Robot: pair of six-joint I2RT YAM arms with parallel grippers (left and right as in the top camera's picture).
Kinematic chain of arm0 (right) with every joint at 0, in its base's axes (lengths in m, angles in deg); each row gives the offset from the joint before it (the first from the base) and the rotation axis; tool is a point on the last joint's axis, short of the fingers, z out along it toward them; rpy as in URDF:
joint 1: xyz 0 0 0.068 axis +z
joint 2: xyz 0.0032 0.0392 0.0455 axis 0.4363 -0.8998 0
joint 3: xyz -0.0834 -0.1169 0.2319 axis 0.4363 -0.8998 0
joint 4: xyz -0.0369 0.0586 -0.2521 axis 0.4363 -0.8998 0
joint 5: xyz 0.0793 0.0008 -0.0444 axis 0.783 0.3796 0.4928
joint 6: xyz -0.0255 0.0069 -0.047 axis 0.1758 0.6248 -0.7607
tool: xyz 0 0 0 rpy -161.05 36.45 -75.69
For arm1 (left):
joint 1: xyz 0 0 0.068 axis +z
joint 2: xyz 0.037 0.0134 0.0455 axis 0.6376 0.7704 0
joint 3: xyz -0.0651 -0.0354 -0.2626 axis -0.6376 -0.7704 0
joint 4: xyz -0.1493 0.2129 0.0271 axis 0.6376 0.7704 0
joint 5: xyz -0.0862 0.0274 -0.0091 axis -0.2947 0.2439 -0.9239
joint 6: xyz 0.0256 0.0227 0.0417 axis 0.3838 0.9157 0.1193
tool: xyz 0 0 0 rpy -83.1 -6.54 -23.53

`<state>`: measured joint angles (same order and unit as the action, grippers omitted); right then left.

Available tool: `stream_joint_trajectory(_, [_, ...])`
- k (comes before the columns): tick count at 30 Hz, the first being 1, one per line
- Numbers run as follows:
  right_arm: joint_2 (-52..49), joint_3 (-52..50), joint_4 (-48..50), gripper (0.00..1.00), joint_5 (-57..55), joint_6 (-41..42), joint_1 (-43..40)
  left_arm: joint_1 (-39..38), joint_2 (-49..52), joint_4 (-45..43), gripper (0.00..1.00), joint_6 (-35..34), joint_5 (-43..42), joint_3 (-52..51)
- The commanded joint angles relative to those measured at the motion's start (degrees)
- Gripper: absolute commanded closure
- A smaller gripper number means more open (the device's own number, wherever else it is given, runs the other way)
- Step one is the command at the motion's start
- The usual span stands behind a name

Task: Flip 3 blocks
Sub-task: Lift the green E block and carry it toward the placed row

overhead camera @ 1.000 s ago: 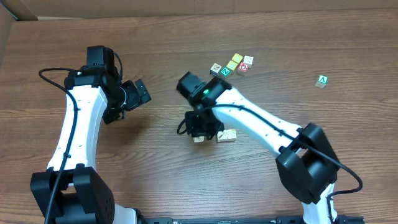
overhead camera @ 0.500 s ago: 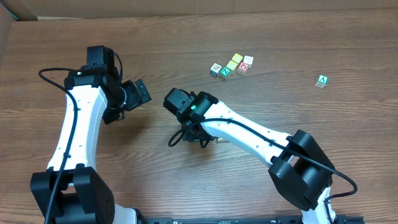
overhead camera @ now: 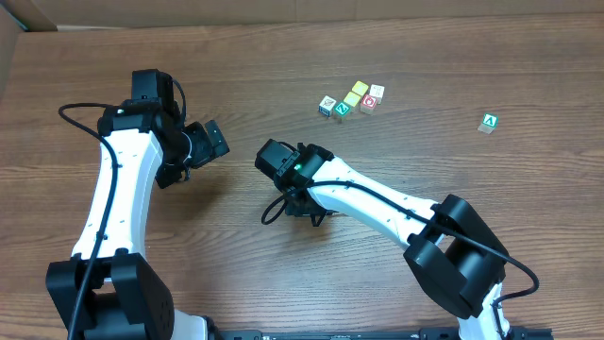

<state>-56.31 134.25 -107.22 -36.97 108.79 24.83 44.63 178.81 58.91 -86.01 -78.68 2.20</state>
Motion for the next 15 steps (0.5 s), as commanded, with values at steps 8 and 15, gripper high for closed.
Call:
stream_joint_trajectory(8, [1.1,-0.3,0.4,0.71,-1.1,0.6,0.7,0.2,0.3,-0.1,0.0,-0.8,-0.2,0.7])
stream_joint_trajectory(15, [-0.2,-0.3,0.5,0.71,-1.1,0.6,0.9,0.2,0.3,-0.1,0.0,-0.8,-0.2,0.7])
